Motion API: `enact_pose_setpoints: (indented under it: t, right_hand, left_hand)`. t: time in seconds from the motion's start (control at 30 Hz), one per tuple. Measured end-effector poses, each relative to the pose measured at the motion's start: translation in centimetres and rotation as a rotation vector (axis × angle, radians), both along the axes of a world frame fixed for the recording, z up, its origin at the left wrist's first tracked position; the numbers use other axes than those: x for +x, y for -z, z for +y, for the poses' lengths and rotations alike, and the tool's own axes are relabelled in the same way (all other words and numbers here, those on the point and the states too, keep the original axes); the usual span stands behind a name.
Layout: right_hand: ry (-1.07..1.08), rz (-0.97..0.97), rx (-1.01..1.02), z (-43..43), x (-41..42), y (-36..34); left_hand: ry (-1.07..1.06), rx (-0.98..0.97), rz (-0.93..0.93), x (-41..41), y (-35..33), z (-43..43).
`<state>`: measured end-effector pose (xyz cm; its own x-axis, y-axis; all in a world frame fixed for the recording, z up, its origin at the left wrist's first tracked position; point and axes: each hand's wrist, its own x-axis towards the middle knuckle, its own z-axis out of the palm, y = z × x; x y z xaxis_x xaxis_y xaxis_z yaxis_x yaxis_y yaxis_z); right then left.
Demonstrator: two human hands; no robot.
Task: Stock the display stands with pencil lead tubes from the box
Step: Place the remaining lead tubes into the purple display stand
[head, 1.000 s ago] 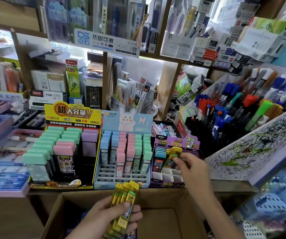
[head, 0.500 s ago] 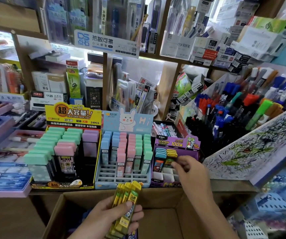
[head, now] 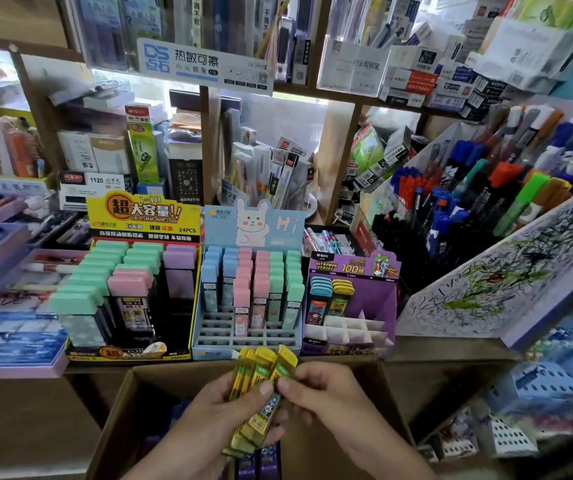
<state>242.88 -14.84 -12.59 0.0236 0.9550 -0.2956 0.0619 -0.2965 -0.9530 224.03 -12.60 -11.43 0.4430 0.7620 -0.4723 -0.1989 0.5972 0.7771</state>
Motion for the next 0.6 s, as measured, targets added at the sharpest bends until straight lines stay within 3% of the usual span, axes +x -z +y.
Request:
enact_pose_setpoints:
  t: [0.3,0.6]
  right_hand:
    - [0.103,0.144,0.089,0.0,1.7,0.6]
    - [0.369,0.017,0.375,0.1,4.4,-2.8]
  left_hand:
    - [-0.061,-0.115,-0.025,0.0,0.8,0.7]
    - [-0.041,-0.108,-0.028,0.1,1.0,0.7]
